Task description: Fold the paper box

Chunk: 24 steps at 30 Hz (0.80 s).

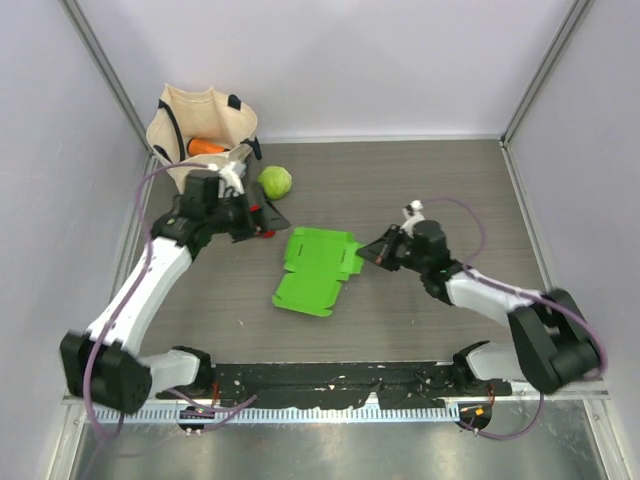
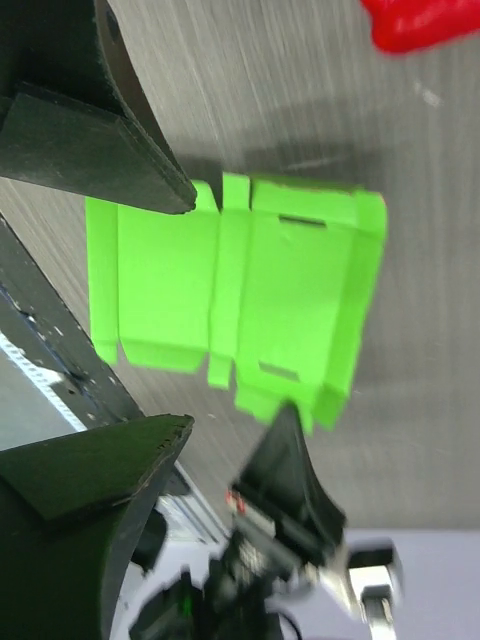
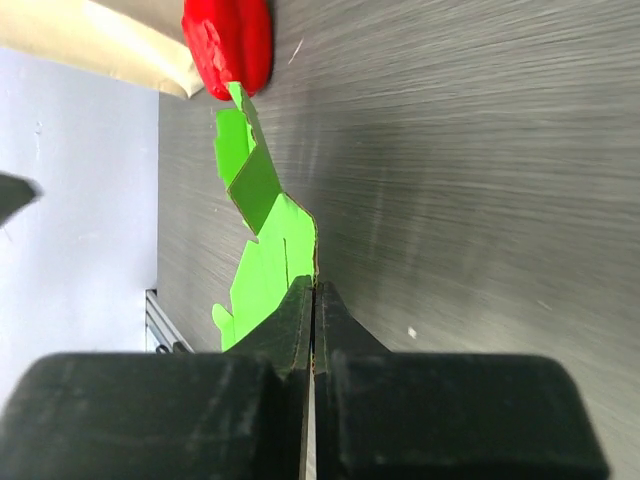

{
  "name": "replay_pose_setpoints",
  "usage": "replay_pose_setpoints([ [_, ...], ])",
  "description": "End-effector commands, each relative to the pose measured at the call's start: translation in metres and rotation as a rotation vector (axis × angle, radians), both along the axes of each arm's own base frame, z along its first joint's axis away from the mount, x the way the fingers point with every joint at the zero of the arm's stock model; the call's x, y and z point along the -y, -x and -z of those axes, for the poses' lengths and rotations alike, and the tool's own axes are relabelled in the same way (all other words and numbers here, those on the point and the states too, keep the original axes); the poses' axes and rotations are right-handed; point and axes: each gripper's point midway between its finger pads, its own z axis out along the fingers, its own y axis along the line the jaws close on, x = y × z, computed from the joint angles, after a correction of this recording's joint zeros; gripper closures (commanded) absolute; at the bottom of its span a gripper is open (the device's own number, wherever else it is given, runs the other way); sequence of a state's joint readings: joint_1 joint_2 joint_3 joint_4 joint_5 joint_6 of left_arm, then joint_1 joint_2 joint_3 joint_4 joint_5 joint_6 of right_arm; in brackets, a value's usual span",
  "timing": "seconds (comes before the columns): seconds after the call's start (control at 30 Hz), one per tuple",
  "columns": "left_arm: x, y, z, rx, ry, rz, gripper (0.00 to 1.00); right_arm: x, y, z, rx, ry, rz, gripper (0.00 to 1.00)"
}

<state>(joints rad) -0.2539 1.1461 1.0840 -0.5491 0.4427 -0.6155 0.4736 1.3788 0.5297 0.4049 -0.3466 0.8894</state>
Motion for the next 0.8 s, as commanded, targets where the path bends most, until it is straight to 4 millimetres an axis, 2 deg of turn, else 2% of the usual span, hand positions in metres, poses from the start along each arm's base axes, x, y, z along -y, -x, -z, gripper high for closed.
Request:
replay_pose_setpoints([
  [0.0, 0.058, -0.014, 0.016, -0.01, -0.044, 0.193, 0.14, 0.042, 0.028, -0.005, 0.047, 0.039, -0.039, 0.99],
  [0.03, 0.072, -0.012, 0.024, -0.028, -0.067, 0.235, 0.14, 0.056, 0.023, -0.017, 0.083, 0.024, -0.007, 0.99],
  [0.07, 0.079, -0.019, 0.024, -0.029, -0.074, 0.245, 0.14, 0.061, 0.027, -0.016, 0.08, 0.016, -0.01, 0.99],
  [0.1, 0.087, -0.024, 0.048, -0.097, -0.091, 0.268, 0.16, 0.062, 0.032, -0.019, 0.086, -0.007, -0.031, 0.99],
  [0.13, 0.093, -0.026, 0.053, -0.113, -0.084, 0.286, 0.21, 0.073, 0.03, -0.022, 0.092, -0.024, -0.003, 0.99],
  [0.2, 0.103, -0.027, 0.069, -0.18, -0.061, 0.327, 0.26, 0.08, 0.029, -0.028, 0.11, -0.06, 0.003, 0.99],
  [0.23, 0.104, -0.028, 0.075, -0.195, -0.063, 0.331, 0.3, 0.078, 0.037, -0.03, 0.09, -0.113, -0.023, 0.99],
  [0.27, 0.103, -0.028, 0.081, -0.206, -0.073, 0.333, 0.31, 0.084, 0.035, -0.033, 0.097, -0.131, -0.008, 0.99],
  [0.37, 0.096, -0.025, 0.096, -0.195, -0.119, 0.341, 0.3, 0.084, 0.039, -0.038, 0.101, -0.165, -0.033, 0.99],
  [0.53, 0.096, -0.022, 0.107, -0.198, -0.128, 0.359, 0.29, 0.079, 0.044, -0.045, 0.11, -0.205, -0.075, 0.99],
  [0.67, 0.095, -0.018, 0.125, -0.26, -0.146, 0.384, 0.35, 0.079, 0.043, -0.05, 0.118, -0.221, -0.076, 0.99],
  [0.77, 0.096, -0.017, 0.125, -0.258, -0.142, 0.391, 0.43, 0.077, 0.042, -0.057, 0.12, -0.26, -0.075, 0.99],
])
